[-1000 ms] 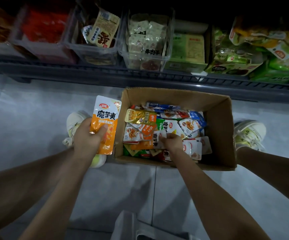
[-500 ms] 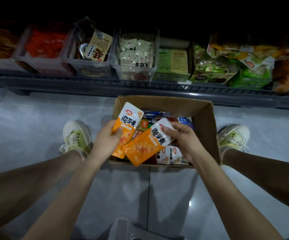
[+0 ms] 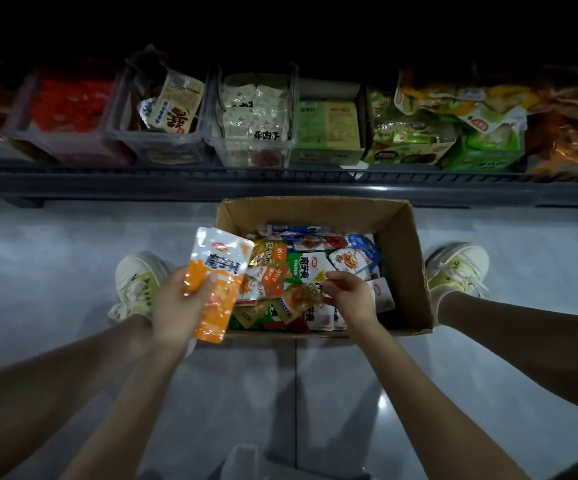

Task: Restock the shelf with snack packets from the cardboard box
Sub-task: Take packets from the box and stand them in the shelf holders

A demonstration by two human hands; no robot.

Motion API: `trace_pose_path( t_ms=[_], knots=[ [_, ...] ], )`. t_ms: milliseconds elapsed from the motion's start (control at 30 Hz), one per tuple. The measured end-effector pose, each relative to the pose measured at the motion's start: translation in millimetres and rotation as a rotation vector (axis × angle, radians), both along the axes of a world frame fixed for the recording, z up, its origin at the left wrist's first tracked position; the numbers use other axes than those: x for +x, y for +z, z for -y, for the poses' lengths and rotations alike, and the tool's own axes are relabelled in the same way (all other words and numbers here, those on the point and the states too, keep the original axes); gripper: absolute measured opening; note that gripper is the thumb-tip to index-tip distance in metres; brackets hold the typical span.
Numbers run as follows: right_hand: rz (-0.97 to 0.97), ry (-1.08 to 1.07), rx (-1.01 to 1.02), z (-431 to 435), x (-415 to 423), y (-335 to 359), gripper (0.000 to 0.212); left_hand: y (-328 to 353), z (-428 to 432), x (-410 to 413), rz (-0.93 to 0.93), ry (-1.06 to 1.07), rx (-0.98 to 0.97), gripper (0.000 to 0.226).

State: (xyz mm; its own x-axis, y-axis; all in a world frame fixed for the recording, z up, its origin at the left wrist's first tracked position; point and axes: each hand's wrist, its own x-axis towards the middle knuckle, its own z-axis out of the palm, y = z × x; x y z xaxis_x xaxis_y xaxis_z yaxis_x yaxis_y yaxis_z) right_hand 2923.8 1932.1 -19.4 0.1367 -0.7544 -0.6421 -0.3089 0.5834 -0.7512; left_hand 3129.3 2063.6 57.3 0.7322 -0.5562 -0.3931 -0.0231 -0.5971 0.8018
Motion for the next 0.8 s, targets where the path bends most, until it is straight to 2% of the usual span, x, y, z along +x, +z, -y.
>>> trace_pose_path(
  t_ms=[67, 167, 200, 333, 500, 667, 800],
  knots=[
    [-0.164, 0.023, -0.010, 7.2, -9.5, -19.5, 0.023, 0.5, -0.4, 9.7, 0.020, 0.082, -0.020, 0.013],
    [-0.354, 0.096, -0.007, 16.8, -12.2, -39.1, 0.015, -1.5, 0.7, 16.8, 0.039, 0.144, -0.038, 0.014],
    [-0.420, 0.130, -0.007, 20.0, -10.0, -43.0, 0.020, -3.1, 1.7, 17.3, 0.039, 0.153, -0.037, 0.014],
    [-0.452, 0.051, 0.012, 27.2, -0.2, -52.7, 0.047, -9.5, 4.1, 15.7, 0.045, 0.140, -0.014, 0.015],
    [-0.521, 0.135, 0.049, 35.8, 12.4, -57.7, 0.051, -16.8, 6.1, 13.8, 0.044, 0.107, -0.003, 0.018],
    [-0.360, 0.005, 0.115, 37.9, 18.5, -59.0, 0.016, -17.8, 9.9, 14.9, 0.047, 0.081, -0.005, 0.019],
    [-0.152, -0.141, 0.164, 38.7, 3.8, -44.9, 0.020, -13.3, 15.6, 10.6, 0.025, 0.095, -0.022, 0.016]
  ],
)
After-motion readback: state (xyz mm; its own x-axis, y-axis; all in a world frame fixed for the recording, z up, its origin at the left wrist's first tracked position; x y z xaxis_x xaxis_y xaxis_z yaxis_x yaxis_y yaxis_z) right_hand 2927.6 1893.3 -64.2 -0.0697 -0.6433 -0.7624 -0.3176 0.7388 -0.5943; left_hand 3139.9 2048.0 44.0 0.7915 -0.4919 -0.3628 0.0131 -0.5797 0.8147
